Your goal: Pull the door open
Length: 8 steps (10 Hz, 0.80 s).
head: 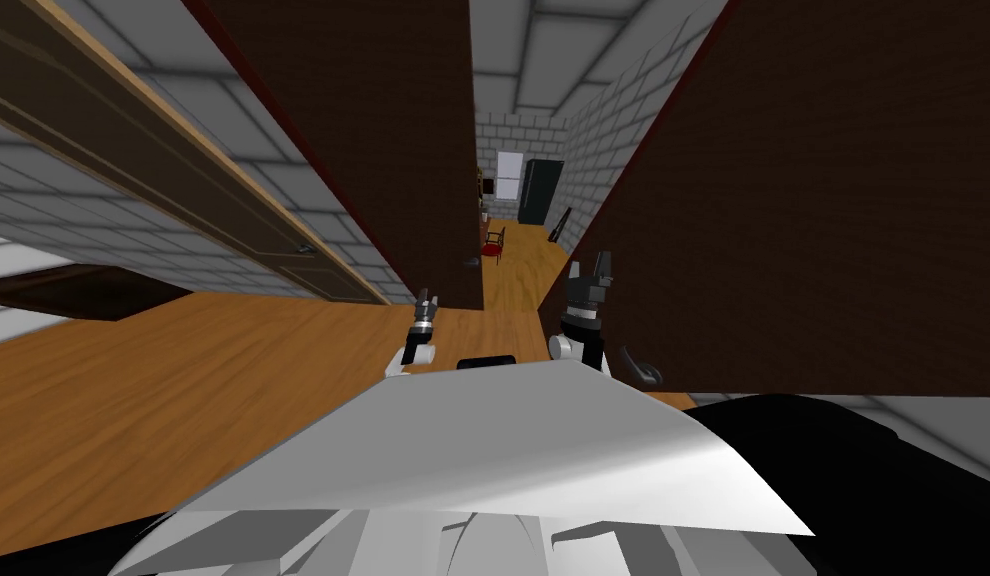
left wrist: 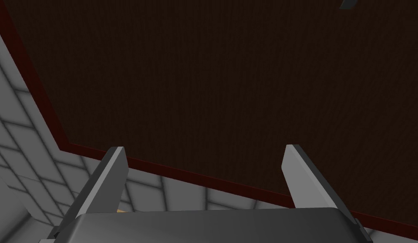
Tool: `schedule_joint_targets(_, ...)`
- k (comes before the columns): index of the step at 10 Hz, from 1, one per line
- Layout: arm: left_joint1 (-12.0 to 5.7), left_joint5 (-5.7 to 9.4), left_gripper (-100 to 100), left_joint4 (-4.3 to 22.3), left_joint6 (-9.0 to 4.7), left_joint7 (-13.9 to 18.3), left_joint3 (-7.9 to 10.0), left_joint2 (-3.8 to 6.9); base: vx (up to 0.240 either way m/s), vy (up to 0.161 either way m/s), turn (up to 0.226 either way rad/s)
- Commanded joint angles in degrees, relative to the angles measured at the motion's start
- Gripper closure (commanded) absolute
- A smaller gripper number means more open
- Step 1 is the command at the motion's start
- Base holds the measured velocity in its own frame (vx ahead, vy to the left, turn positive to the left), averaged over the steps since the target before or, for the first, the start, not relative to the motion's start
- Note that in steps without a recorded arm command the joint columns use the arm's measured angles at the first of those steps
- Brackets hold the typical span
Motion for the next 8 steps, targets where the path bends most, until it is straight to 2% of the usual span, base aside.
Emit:
schedule_joint_targets(1,-0.64,-0.10,-100,2.6,-0.81,0.5,0.01,0.52,0.107,-0.064,-0.059)
schedule_joint_targets(8,-4.45,-0.49,-100,14.4,-3.96,2.4,0.24,2.34,0.117,-0.056,-0.048)
